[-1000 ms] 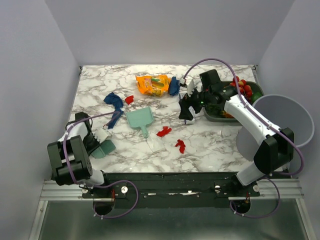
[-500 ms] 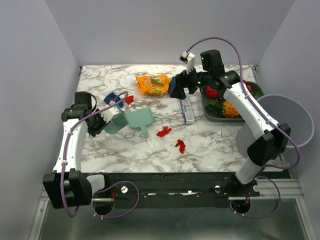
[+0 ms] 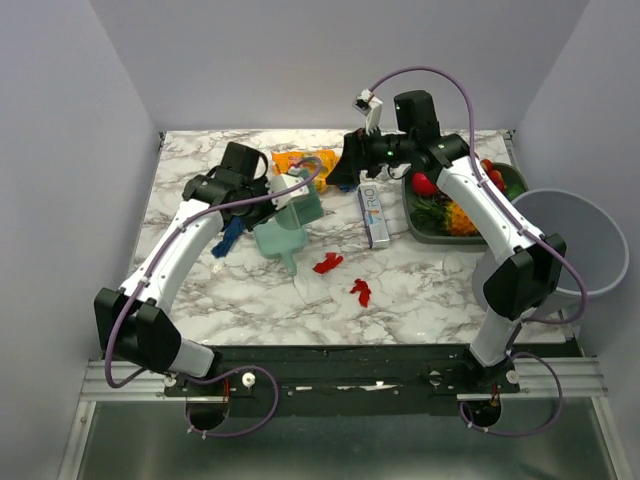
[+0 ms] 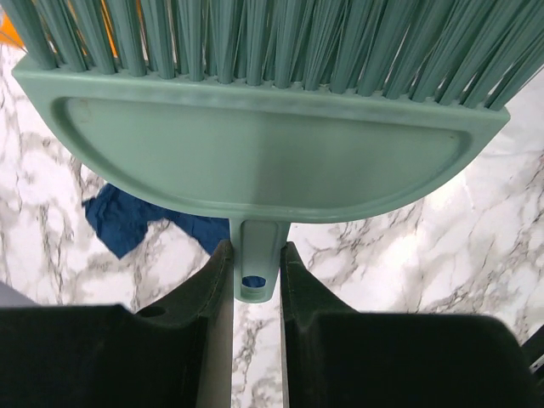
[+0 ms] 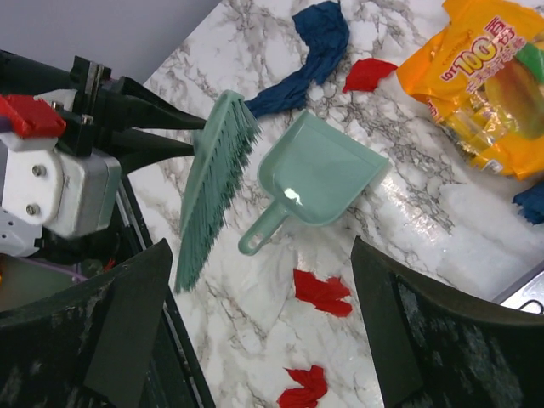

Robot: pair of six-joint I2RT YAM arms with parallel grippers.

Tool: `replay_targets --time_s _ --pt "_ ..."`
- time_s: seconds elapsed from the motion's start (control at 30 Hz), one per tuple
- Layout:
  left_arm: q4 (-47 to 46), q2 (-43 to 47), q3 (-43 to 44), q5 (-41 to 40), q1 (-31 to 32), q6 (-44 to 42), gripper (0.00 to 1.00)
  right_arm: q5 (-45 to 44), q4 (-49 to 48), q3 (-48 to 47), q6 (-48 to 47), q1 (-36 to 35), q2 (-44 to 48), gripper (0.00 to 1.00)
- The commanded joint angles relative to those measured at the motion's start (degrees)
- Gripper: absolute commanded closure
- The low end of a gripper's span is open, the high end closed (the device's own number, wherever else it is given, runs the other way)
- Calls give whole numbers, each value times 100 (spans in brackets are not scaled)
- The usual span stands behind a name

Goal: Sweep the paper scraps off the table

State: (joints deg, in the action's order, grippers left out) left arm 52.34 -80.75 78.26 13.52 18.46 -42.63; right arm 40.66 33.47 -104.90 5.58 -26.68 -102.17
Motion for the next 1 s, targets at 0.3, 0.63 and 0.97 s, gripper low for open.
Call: replay_targets --time_s 0.3,0.63,0.97 --pt "-847 -363 620 -16 712 659 100 284 18 181 101 -31 -83 5" --pt "-1146 -249 524 203 782 932 100 1047 -210 -30 83 -39 -505 23" --pt "-1226 -195 550 406 782 1178 99 1734 -447 -180 136 -22 -787 77"
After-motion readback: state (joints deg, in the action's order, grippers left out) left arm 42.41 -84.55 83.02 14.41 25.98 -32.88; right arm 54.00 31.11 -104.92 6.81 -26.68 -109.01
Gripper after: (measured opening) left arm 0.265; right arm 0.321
